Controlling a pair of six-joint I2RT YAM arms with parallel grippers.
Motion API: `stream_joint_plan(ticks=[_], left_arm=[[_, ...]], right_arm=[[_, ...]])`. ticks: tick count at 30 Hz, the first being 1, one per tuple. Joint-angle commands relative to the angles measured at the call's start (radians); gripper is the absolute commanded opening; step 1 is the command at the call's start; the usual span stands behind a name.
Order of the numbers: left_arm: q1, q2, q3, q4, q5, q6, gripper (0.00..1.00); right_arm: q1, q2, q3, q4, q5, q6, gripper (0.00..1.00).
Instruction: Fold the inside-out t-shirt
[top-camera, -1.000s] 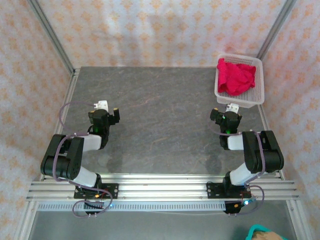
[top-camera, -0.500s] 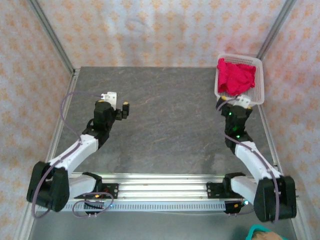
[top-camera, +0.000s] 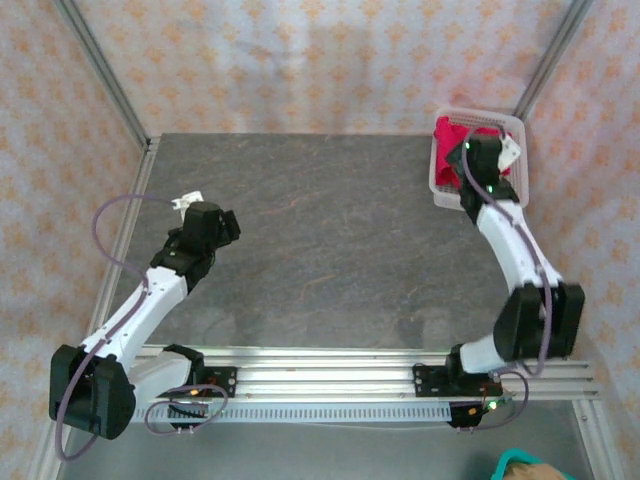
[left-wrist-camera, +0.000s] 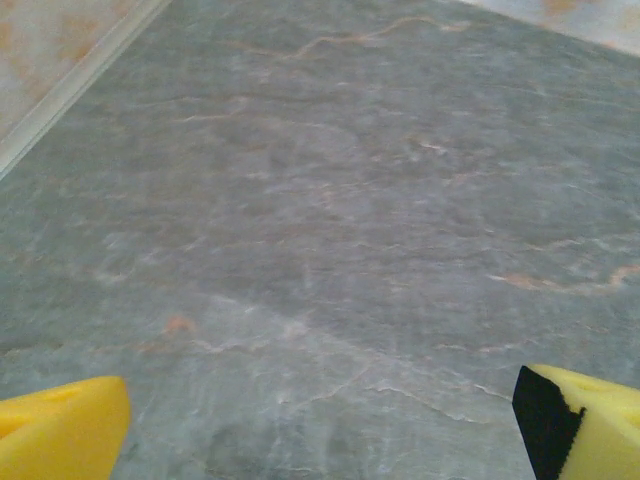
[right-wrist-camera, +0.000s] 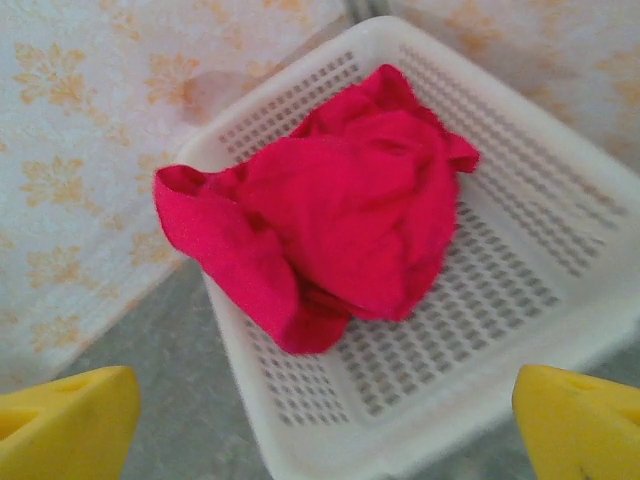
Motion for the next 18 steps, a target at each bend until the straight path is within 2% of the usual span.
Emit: stream_joint_plan(ticks=[1, 5, 7, 11, 16, 18], left_arm=[[0.033, 0.02, 0.06, -0.086, 0.029, -0.089, 1.0], [0.038, 0.086, 0.051, -0.013, 0.28, -0.101, 1.0], [0.037, 0.108, 0.035, 0.027, 0.354, -0.14, 1.0], [0.037, 0.125, 0.007, 0.072, 0.384, -0.145, 1.0], [0.037, 0.133, 0.037, 0.054, 0.39, -0.126, 1.0], [0.037, 0.133, 0.044, 0.055, 0.405, -0.122, 1.0]], right_arm=[[-0.022, 0.164, 0.201, -0.203, -0.12, 0.078, 0.93], [-0.036, 0.358, 0.375, -0.218, -0.231, 0.17, 0.81], [-0.04, 0.434, 0.441, -0.216, -0.248, 0.212, 0.78], [-0.06, 0.56, 0.52, -0.184, -0.31, 0.316, 0.72], [-0.077, 0.637, 0.561, -0.147, -0.319, 0.379, 0.71], [-0.085, 0.648, 0.564, -0.122, -0.339, 0.391, 0.64]])
